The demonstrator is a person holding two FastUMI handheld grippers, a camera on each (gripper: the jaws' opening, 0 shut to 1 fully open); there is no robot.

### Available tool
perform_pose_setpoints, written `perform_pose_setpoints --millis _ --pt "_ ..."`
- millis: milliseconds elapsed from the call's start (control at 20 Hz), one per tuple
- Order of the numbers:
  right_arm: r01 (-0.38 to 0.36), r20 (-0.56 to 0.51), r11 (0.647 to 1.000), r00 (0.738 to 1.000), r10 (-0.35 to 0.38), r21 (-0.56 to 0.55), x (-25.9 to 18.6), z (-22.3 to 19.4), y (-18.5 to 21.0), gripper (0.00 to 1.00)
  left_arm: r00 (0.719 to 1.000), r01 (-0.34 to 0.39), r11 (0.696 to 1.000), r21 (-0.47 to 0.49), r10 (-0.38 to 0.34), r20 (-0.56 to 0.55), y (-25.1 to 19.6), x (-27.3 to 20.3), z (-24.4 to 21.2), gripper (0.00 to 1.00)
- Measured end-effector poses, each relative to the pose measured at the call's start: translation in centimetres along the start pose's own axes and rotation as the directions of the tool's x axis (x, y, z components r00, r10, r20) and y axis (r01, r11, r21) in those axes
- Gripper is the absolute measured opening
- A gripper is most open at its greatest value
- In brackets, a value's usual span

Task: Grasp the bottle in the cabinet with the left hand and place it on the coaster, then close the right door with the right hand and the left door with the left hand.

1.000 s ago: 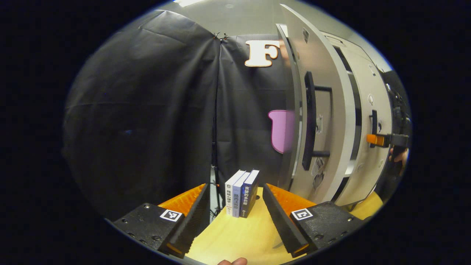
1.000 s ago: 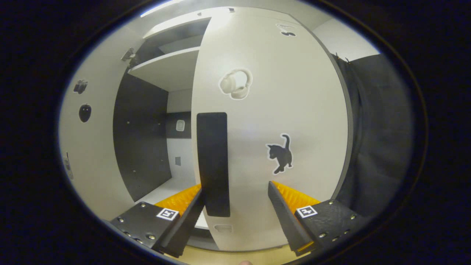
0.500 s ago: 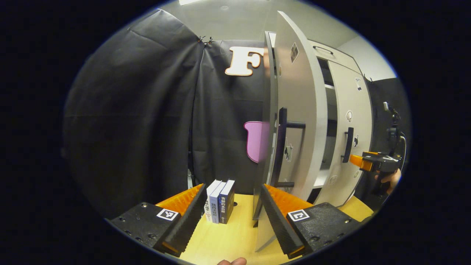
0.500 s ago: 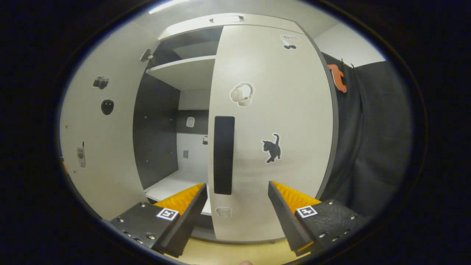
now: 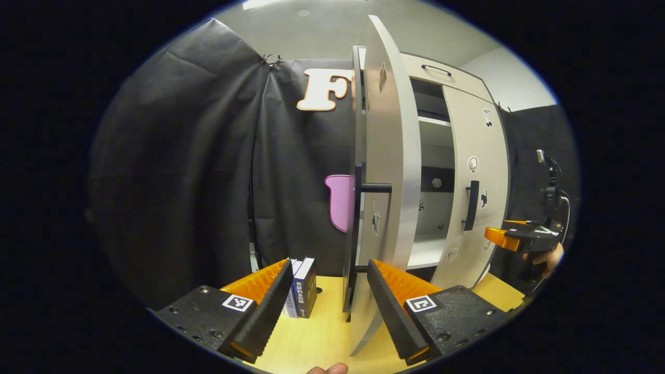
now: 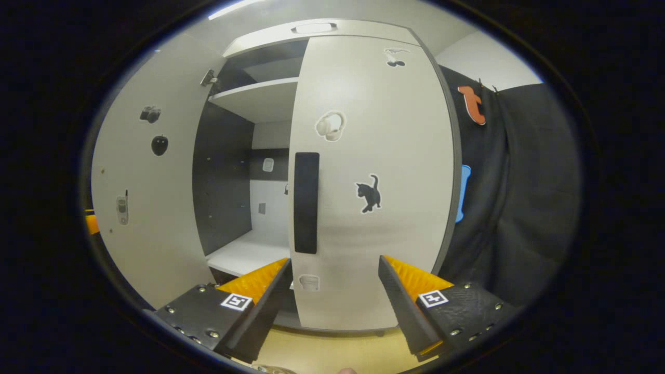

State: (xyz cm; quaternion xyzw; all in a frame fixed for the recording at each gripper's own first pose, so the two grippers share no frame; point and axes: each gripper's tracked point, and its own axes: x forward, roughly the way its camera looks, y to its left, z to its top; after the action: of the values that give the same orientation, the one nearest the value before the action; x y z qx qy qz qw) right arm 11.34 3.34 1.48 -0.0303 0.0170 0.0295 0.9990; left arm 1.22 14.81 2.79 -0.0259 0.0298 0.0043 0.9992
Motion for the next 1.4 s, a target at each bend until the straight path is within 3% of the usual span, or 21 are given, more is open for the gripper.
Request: perform_pose_setpoints --millis 50,200,250,350,450,550,650,700,800,950,1100,1300,1400 --pt "0.004 0.002 1.0 1.0 -0.004 0.006 -0.4 0.0 -0.4 1.0 1.0 -0.002 1.0 0.005 0.002 0.001 -0.1 0.1 0.0 0.9" --pt "0.012 0.006 0.999 1.0 -0.012 0.029 -1.5 0.0 -1.5 1.0 1.0 0.015 0.999 -0.036 -0.015 -0.013 -1.0 0.3 -0.3 0.87" --pt "0.016 0.006 0.999 1.0 -0.016 0.036 -1.8 0.0 -1.9 1.0 1.0 0.022 0.999 -0.038 -0.022 -0.012 -1.3 0.3 -0.3 0.92" --pt "0.019 0.006 0.999 1.0 -0.02 0.049 -2.2 -0.1 -2.7 1.0 0.999 0.037 0.999 -0.024 -0.037 -0.011 -2.1 0.3 -0.2 0.92" --pt "0.02 0.001 0.998 1.0 -0.02 0.063 -2.7 -0.3 -3.2 1.0 0.998 0.065 0.998 -0.02 -0.065 -0.009 -3.7 0.5 -0.1 0.87" --pt "0.022 -0.005 0.997 1.0 -0.022 0.068 -3.1 -0.6 -3.8 1.0 0.994 0.105 0.994 -0.017 -0.105 -0.009 -5.7 0.8 -0.2 0.92" --pt "0.029 -0.006 0.997 1.0 -0.029 0.077 -3.8 -0.7 -4.5 1.0 0.992 0.126 0.992 -0.002 -0.126 -0.007 -7.7 1.1 -0.2 0.87" --pt "0.034 -0.005 0.996 0.999 -0.034 0.081 -4.2 -0.8 -5.1 1.0 0.992 0.13 0.991 0.02 -0.13 -0.001 -8.5 1.4 -0.2 0.92" --pt "0.05 -0.004 0.995 0.999 -0.05 0.081 -4.8 -0.7 -6.5 1.0 0.991 0.13 0.989 0.07 -0.131 0.012 -9.7 2.0 0.1 0.91" --pt "0.077 -0.002 0.993 0.997 -0.077 0.086 -5.7 -0.5 -8.6 1.0 0.988 0.153 0.987 0.046 -0.154 0.006 -11.6 3.1 -0.4 0.87" --pt "0.108 -0.003 0.989 0.994 -0.108 0.099 -6.3 -0.6 -10.9 1.0 0.982 0.188 0.982 -0.011 -0.189 -0.004 -13.5 4.3 -0.6 0.9" --pt "0.136 -0.007 0.984 0.991 -0.136 0.116 -6.6 -0.8 -13.1 0.97 0.978 0.21 0.978 0.012 -0.21 -0.008 -16.1 6.2 -0.8 0.88" --pt "0.15 -0.005 0.982 0.989 -0.151 0.113 -6.8 -0.6 -14.1 1.0 0.975 0.221 0.975 0.016 -0.221 -0.004 -17.6 7.6 -1.0 0.96"
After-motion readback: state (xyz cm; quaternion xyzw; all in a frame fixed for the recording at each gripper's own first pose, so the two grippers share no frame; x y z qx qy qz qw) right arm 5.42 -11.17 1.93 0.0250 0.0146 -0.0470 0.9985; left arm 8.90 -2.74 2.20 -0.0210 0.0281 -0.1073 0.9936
